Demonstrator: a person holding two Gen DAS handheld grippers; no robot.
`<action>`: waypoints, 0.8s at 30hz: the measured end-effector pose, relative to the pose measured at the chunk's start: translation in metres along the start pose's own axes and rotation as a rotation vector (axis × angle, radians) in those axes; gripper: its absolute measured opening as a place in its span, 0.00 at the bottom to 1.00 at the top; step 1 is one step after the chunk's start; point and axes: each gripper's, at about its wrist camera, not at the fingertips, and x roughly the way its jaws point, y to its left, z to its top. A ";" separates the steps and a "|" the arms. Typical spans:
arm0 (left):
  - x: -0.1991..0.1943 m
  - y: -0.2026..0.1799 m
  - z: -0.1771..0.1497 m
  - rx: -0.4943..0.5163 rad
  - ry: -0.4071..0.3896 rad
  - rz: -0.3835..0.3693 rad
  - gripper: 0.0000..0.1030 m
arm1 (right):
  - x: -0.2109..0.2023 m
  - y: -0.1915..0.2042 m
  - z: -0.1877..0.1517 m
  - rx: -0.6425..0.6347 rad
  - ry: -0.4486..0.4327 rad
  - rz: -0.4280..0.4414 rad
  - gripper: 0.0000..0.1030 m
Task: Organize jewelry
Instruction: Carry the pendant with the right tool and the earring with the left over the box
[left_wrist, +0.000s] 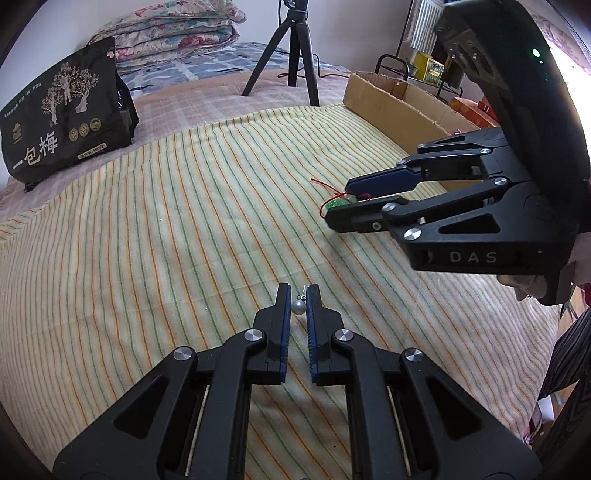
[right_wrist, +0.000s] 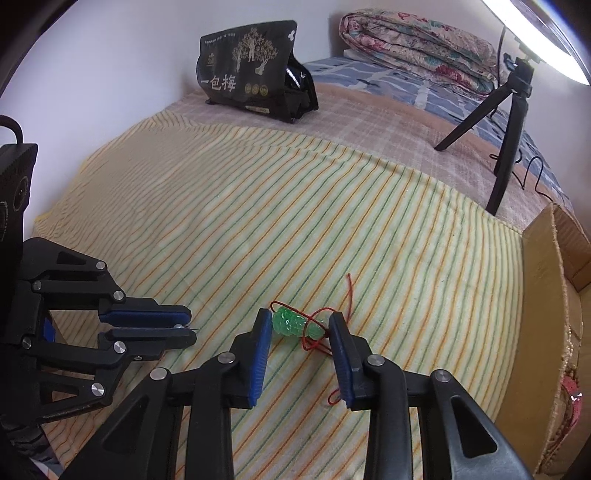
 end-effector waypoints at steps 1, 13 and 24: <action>-0.002 0.000 0.001 -0.001 -0.004 0.004 0.06 | -0.004 -0.001 0.000 0.002 -0.007 -0.002 0.31; -0.040 -0.022 0.019 0.023 -0.083 0.023 0.06 | -0.064 -0.017 -0.001 0.038 -0.102 -0.022 0.31; -0.061 -0.064 0.039 0.076 -0.140 0.003 0.06 | -0.123 -0.036 -0.014 0.061 -0.198 -0.065 0.31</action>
